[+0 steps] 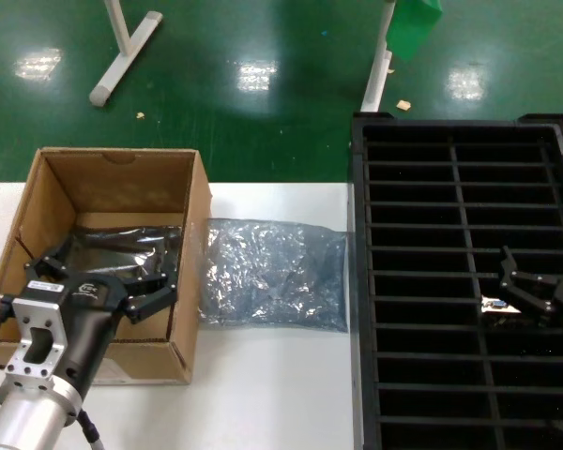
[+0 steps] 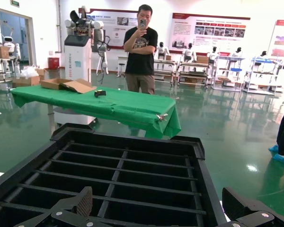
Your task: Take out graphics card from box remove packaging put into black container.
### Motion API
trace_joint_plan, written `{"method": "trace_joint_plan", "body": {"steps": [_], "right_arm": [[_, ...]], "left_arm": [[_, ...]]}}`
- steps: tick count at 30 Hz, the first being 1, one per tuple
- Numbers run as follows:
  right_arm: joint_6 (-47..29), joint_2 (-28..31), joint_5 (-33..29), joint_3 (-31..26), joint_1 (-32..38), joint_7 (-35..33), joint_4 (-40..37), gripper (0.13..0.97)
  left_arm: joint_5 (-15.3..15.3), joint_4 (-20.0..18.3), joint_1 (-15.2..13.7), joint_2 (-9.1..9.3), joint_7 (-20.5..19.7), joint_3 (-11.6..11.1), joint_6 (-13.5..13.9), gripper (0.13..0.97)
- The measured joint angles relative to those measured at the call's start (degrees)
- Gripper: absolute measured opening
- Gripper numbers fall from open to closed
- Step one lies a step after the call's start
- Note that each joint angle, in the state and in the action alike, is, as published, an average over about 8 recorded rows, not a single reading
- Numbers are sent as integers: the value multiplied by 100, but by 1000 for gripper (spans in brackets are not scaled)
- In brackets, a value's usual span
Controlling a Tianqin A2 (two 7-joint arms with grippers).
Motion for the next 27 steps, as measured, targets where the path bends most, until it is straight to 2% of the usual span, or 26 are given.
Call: {"method": "trace_joint_plan", "body": {"steps": [27], "right_arm": [[86,-36,99,-13,-21,-62,-45,966]], "left_arm": [[70,-100,92,60,-138,-84,-168,966]]}}
